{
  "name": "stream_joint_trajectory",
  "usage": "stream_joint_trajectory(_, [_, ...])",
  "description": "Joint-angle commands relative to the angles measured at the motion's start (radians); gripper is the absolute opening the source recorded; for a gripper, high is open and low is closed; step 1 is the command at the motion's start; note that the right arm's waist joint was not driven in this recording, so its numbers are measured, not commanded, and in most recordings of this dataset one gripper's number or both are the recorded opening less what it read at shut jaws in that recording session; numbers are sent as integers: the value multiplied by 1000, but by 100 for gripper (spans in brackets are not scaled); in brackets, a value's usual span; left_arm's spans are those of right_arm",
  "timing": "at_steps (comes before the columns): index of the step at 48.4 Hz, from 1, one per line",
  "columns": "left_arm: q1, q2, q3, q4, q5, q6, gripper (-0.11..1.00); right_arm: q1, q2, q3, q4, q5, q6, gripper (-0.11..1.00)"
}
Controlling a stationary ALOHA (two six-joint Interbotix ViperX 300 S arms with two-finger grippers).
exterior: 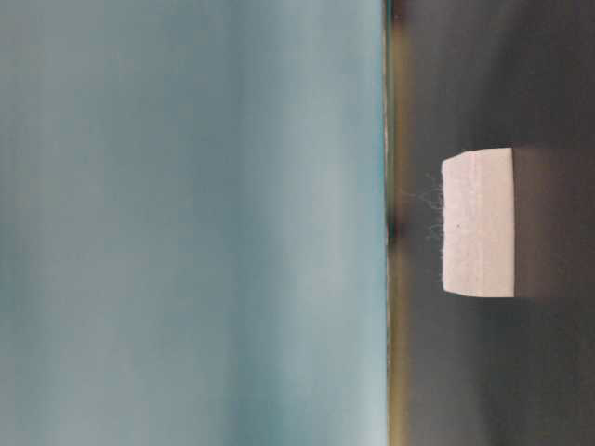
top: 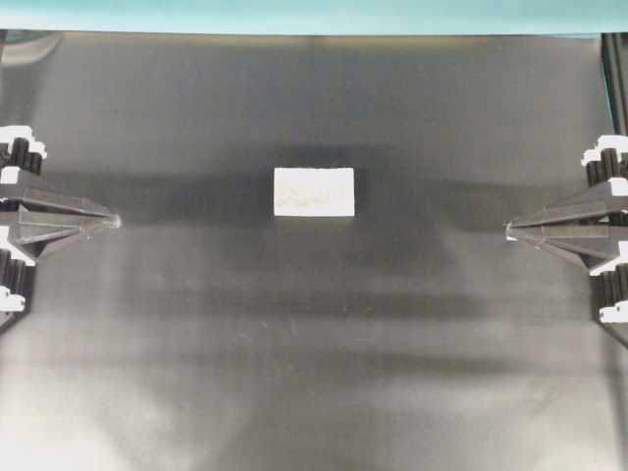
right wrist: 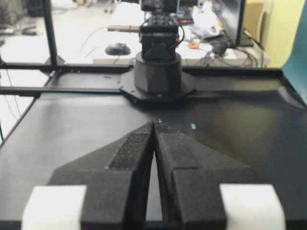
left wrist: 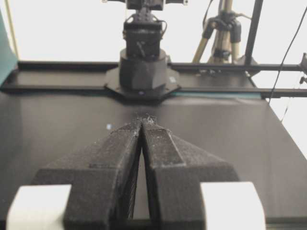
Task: Push the sponge with the left arm to wipe the table.
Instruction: 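Move the left gripper rightward toward the white sponge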
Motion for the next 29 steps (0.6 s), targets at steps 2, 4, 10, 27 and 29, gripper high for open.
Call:
stream_joint_trajectory(2, [5,57,-5,41,11,-37,5,0,9,11,2,-3,-9,3])
stream_joint_trajectory(4, [12,84,-8,41,11,-49,8,0,6,23,2,2,-11,9])
stream_joint_trajectory(10, [52,169,-21,41,11,-81,0,0,3,38,2,25,3,1])
stream_joint_trajectory(27, [173,479,-140,41,-26,-167,0,0,2,61,2,49,3,1])
stream_joint_trajectory(29, [183,523,-163,41,-31,-175,0,0,2,64,2,49,3,1])
